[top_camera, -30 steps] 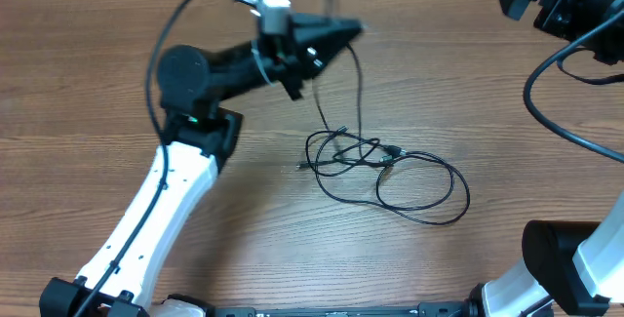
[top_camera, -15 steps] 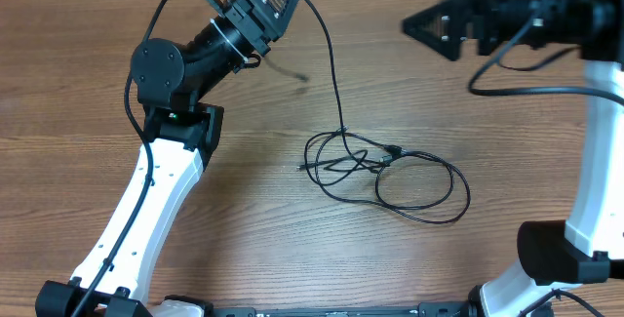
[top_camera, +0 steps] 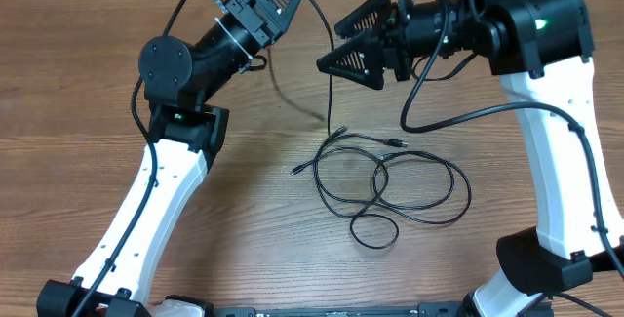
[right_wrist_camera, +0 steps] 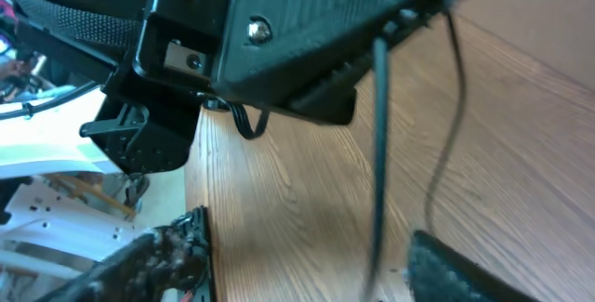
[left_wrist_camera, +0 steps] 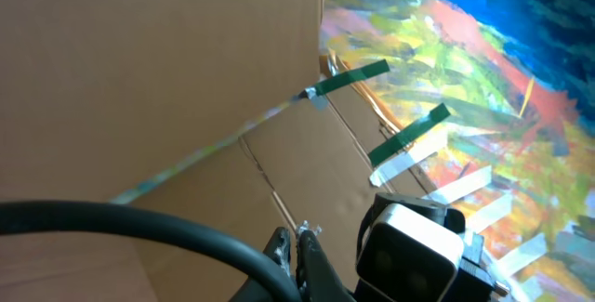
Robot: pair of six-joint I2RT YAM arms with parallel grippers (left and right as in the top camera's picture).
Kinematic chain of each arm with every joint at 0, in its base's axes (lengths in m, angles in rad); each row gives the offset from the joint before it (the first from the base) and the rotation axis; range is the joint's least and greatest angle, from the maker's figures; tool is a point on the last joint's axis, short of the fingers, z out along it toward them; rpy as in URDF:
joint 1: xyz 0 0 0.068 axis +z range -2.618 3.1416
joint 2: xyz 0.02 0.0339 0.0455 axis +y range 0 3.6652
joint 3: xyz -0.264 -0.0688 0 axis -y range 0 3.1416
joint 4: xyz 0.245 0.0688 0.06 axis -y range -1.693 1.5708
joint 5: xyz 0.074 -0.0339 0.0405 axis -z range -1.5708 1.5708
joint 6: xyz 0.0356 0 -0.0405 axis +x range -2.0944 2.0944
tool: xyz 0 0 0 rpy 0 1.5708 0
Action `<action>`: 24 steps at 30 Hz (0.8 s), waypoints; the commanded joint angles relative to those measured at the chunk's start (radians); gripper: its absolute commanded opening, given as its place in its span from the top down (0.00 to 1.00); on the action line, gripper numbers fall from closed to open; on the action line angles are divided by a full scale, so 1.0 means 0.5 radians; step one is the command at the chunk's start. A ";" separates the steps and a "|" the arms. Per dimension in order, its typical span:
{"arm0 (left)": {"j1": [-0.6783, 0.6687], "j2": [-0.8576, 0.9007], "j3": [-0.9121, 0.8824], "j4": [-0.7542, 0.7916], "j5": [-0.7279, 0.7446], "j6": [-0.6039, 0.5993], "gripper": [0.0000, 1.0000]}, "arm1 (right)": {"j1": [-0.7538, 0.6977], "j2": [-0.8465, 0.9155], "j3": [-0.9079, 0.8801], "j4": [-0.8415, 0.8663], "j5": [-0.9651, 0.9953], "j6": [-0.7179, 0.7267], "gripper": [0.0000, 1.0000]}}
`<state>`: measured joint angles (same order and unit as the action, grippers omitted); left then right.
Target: Untangle cables
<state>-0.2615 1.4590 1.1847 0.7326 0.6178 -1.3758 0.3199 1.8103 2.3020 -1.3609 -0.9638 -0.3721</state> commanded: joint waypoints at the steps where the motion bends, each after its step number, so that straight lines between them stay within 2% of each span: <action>1: -0.068 -0.016 0.031 0.011 -0.014 -0.082 0.95 | 0.028 0.008 0.000 0.021 0.003 -0.021 0.30; 3: -0.095 -0.016 0.031 0.012 -0.015 -0.093 0.94 | 0.028 0.014 0.000 0.023 0.003 -0.021 0.36; 4: -0.104 -0.016 0.031 0.013 -0.014 -0.093 0.94 | 0.028 0.018 0.000 0.023 0.003 -0.021 0.42; 5: -0.108 -0.016 0.031 0.011 -0.012 -0.093 0.94 | 0.027 0.025 0.000 0.023 0.003 -0.021 0.60; 7: -0.107 -0.016 0.031 0.012 0.000 -0.094 0.94 | 0.027 0.028 0.000 0.031 0.003 -0.021 0.70; 19: -0.108 -0.016 0.031 0.033 0.168 -0.162 0.96 | 0.027 0.031 0.000 0.117 0.149 0.024 0.71; 22: -0.109 -0.016 0.031 0.033 0.188 -0.195 0.96 | 0.027 0.031 0.000 0.118 0.154 0.024 0.67; 23: -0.109 -0.016 0.031 0.034 0.190 -0.201 0.96 | 0.027 0.031 0.000 0.117 0.153 0.024 0.69; 24: -0.111 -0.016 0.031 0.033 0.189 -0.213 0.95 | 0.027 0.031 0.000 0.117 0.153 0.024 0.77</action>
<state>-0.3130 1.4590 1.1847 0.7410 0.6853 -1.4540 0.3290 1.8126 2.3016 -1.3052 -0.8989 -0.3607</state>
